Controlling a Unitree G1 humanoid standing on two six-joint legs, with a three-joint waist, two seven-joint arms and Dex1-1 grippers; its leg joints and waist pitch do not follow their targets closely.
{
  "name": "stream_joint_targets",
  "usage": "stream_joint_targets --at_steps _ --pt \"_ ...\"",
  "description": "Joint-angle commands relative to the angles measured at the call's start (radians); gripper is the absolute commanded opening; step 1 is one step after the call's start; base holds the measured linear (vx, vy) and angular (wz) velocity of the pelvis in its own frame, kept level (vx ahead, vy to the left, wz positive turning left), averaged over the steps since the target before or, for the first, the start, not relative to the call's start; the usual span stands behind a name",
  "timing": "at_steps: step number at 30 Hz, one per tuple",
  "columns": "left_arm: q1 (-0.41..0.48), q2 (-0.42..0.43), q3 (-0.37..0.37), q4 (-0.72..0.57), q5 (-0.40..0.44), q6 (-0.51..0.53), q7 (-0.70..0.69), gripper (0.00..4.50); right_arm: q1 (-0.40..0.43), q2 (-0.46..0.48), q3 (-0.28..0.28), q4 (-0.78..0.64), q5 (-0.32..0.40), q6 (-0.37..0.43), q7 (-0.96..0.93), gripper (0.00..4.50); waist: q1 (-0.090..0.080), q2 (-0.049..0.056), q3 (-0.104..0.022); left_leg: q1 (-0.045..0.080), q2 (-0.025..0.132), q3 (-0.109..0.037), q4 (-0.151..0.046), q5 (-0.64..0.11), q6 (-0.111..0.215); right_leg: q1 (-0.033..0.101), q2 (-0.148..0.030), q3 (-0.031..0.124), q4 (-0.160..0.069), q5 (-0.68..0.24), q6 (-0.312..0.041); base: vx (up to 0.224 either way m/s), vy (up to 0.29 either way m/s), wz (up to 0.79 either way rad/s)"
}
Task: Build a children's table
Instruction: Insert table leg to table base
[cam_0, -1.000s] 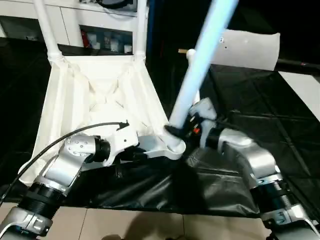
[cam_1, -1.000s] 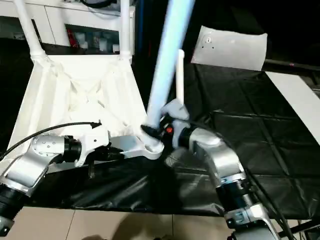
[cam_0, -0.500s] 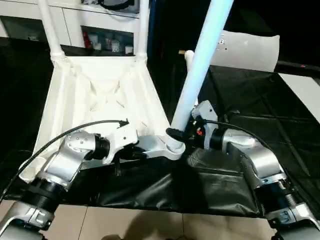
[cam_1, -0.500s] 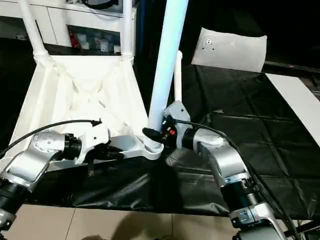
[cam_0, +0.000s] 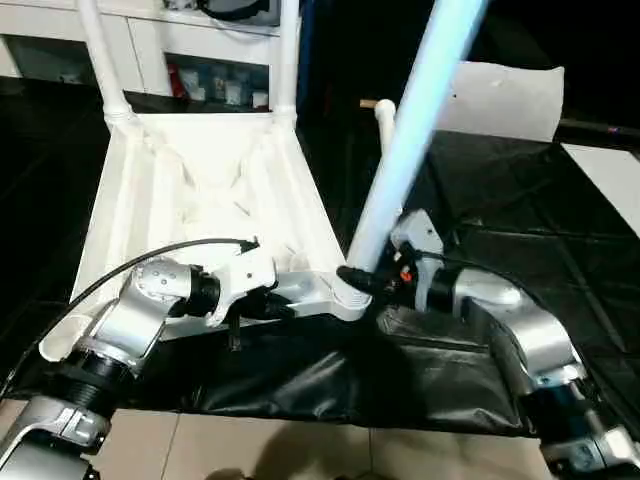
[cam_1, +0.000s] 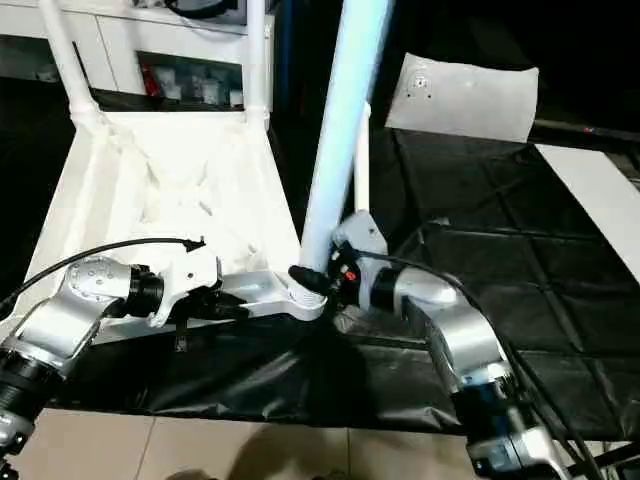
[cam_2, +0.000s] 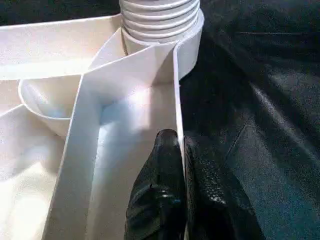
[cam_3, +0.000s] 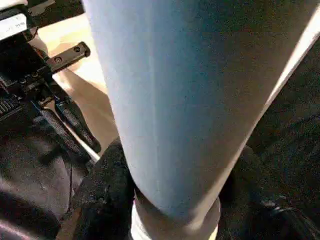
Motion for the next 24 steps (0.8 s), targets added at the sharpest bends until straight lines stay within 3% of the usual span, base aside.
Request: stream_joint_targets --at_steps 1,7,11,16,21,23,24 --pt "-0.004 -0.007 -0.042 0.002 0.003 -0.018 -0.046 0.00 0.022 -0.011 -0.003 -0.015 -0.001 0.025 0.004 1.91 0.001 0.028 -0.062 0.004 0.100 -0.035 -0.085 -0.141 -0.003 0.060 -0.111 0.071 -0.066 -0.151 -0.228 0.000 0.000 0.00" --pt "0.008 -0.009 -0.043 -0.016 -0.006 -0.019 -0.055 0.00 0.003 0.010 0.017 0.051 -0.025 -0.002 -0.003 1.91 -0.002 0.034 -0.060 0.005 0.102 -0.036 -0.087 -0.160 -0.010 0.057 -0.111 0.070 -0.069 -0.191 -0.230 0.000 0.000 0.00" --pt "0.020 -0.007 -0.047 -0.030 -0.006 -0.021 -0.056 0.00 -0.036 0.032 0.023 0.111 -0.025 -0.009 0.004 1.91 -0.005 0.031 -0.057 0.005 0.102 -0.037 -0.088 -0.185 -0.012 0.056 -0.114 0.070 -0.073 -0.243 -0.220 0.000 0.000 0.00" --pt "0.024 -0.006 -0.048 -0.036 -0.002 -0.028 -0.057 0.00 -0.072 0.061 -0.013 0.211 0.008 0.006 0.023 1.91 -0.014 0.029 -0.055 0.004 0.102 -0.040 -0.089 -0.219 -0.017 0.052 -0.116 0.071 -0.082 -0.327 -0.197 0.000 0.000 0.00" --pt "0.017 -0.003 -0.044 -0.027 0.004 -0.033 -0.050 0.00 -0.053 0.067 -0.052 0.279 0.019 -0.021 0.010 1.91 -0.018 0.031 -0.053 0.007 0.103 -0.042 -0.091 -0.256 -0.023 0.048 -0.115 0.070 -0.088 -0.372 -0.185 0.000 0.000 0.00" --pt "0.015 -0.003 -0.042 -0.025 0.004 -0.034 -0.049 0.00 -0.036 0.066 -0.064 0.276 0.025 -0.025 0.004 1.91 -0.017 0.033 -0.055 0.008 0.104 -0.041 -0.091 -0.252 -0.023 0.049 -0.115 0.071 -0.087 -0.349 -0.192 0.000 0.000 0.00" --pt "0.014 -0.002 -0.040 -0.022 0.003 -0.034 -0.049 0.00 -0.018 0.069 -0.083 0.272 0.035 -0.030 -0.006 1.91 -0.014 0.039 -0.058 0.009 0.105 -0.041 -0.091 -0.236 -0.023 0.050 -0.114 0.071 -0.084 -0.305 -0.200 0.000 0.000 0.00"
